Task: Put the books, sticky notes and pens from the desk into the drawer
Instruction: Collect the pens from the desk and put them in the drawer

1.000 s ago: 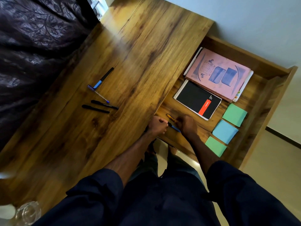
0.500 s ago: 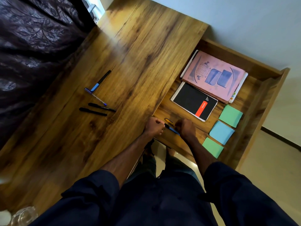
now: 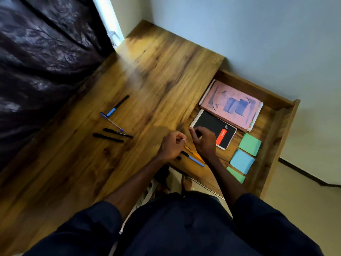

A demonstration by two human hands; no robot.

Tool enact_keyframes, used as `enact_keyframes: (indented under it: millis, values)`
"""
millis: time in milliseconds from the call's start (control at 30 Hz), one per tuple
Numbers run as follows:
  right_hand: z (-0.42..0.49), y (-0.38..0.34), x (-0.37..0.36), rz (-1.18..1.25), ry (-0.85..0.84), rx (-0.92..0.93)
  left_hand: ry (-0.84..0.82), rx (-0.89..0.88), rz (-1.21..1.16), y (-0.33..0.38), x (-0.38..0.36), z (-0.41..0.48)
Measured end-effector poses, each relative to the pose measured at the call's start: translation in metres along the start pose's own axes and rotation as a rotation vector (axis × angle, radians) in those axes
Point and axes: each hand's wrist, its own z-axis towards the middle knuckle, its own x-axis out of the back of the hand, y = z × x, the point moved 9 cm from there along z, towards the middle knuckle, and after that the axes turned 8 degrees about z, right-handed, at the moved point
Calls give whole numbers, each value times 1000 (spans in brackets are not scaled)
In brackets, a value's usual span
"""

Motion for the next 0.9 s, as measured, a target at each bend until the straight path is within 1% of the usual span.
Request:
enact_keyframes:
  millis: [67, 133, 233, 367, 467, 600, 700, 800, 900]
  values:
    - [7, -31, -8, 19, -18, 66, 75, -26, 17, -3, 30, -5]
    - [9, -71, -34, 27, -94, 144, 165, -4, 73, -22, 72, -12]
    - [5, -115, -85, -9, -238, 234, 297, 103, 91, -69, 128, -18]
    - [-4, -146, -162, -78, -436, 269, 457, 267, 52, -136, 189, -41]
    - [-9, -163, -207, -119, -515, 273, 540, 366, 100, -172, 218, -63]
    - [-11, -181, -245, -182, -558, 300, 547, 467, 100, -207, 231, -79]
    - [-12, -174, -262, -280, -598, 281, 527, 557, 31, -228, 228, -81]
    - [-12, -159, -269, -332, -604, 278, 508, 601, -11, -230, 224, -74]
    - [-12, -154, -268, -304, -606, 279, 490, 633, -59, -227, 224, -62]
